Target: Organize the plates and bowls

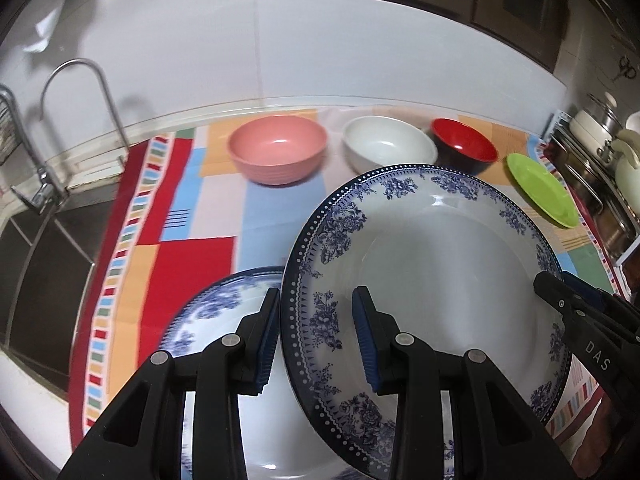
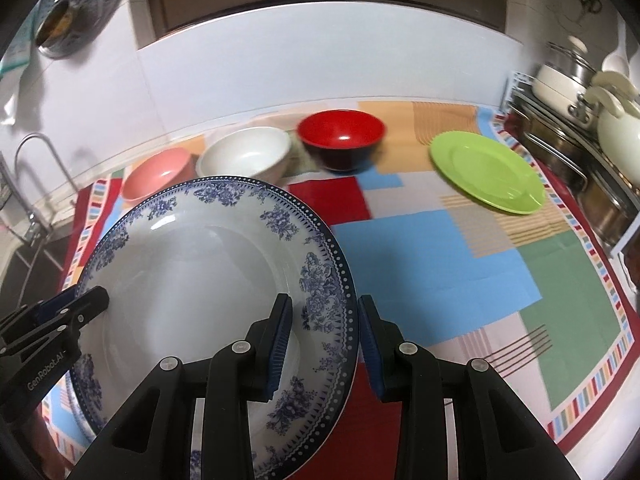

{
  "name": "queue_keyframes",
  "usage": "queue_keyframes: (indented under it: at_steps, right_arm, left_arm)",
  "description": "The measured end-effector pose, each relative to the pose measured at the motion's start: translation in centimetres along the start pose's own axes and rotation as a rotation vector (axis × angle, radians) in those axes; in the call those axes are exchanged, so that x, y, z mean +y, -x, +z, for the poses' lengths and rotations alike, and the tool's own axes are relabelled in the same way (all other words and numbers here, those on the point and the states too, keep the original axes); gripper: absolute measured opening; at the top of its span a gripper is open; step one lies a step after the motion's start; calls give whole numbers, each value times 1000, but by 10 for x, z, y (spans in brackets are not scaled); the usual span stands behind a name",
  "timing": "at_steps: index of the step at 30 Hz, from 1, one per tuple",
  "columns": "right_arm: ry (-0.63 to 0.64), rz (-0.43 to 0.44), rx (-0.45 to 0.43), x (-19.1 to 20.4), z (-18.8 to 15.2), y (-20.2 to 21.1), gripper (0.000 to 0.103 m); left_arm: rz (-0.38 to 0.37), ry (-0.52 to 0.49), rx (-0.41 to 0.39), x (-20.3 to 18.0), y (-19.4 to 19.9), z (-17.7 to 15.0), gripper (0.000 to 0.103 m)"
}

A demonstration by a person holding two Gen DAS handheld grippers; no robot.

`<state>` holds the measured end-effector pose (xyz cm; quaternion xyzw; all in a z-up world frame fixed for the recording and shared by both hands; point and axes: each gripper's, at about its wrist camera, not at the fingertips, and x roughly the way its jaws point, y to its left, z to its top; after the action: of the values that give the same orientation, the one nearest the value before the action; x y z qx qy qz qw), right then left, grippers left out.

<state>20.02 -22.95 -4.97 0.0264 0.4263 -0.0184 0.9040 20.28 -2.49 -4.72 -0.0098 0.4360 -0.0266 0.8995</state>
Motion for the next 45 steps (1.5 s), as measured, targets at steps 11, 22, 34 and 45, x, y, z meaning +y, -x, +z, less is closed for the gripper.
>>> queue_keyframes:
  at_steps: [11,22,34,45]
  right_arm:
    - [58,49,25,63,-11,-3,35]
    - [107,79,98,107,-30,-18,35]
    - [104,64,179,118,-48,-37,35]
    - [97,49,207,118,-56,-47,35]
  left_arm:
    - [50,47,17,62,9,-17,36]
    - [86,70,72,103,2,-38,36]
    - [75,62,143,113,-19,-52,36]
    - [64,56,181,114,-31,-56,36]
